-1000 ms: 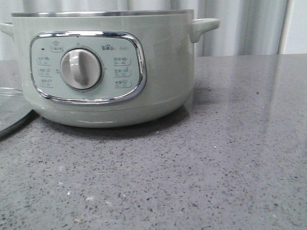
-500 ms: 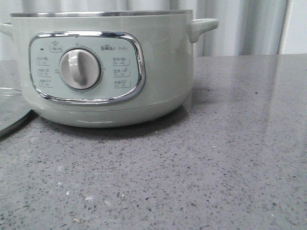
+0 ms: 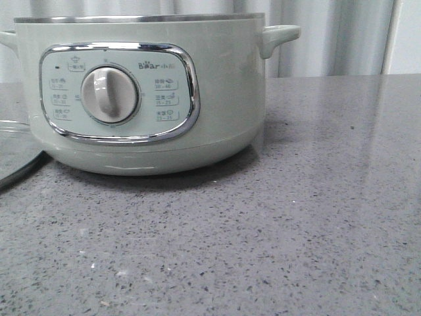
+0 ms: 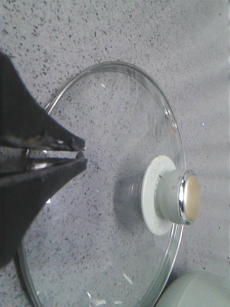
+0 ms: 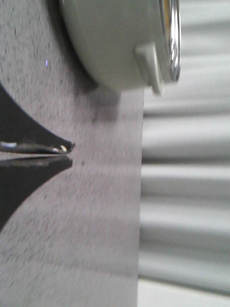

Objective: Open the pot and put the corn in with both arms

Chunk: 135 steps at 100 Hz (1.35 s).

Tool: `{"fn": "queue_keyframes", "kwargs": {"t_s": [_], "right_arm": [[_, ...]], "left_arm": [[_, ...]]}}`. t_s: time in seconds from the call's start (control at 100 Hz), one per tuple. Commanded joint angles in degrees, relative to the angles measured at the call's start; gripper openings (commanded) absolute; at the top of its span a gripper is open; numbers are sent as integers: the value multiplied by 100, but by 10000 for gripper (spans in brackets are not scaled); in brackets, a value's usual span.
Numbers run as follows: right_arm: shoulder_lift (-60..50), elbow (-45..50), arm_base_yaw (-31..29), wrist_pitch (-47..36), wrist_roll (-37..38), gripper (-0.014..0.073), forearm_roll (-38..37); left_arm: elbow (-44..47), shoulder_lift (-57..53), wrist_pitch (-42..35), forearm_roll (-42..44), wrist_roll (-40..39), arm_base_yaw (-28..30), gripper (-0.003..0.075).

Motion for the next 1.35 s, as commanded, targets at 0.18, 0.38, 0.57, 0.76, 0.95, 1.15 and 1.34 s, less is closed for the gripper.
{"fn": "queue_keyframes", "kwargs": {"t_s": [0.18, 0.38, 0.57, 0.76, 0.95, 1.15, 1.34], "right_arm": [[-334, 109, -1367, 1104, 352, -66, -243], [-334, 109, -1478, 1801, 457, -66, -627], [-334, 109, -1478, 1801, 485, -66, -679], [-334, 109, -1478, 1822, 485, -66, -679], [-334, 109, -1478, 1822, 485, -66, -679], [-334, 109, -1478, 1822, 485, -66, -679], [-334, 109, -1478, 1822, 485, -66, -679]], "left_arm": [[37, -191, -170, -67, -49, -8, -20], [37, -191, -170, -67, -49, -8, -20], [37, -191, -170, -67, -49, -8, -20], [37, -191, -170, -67, -49, -8, -20], [37, -191, -170, -67, -49, -8, -20], [37, -191, -170, -67, -49, -8, -20], [37, -191, -170, -67, -49, -8, -20]]}}
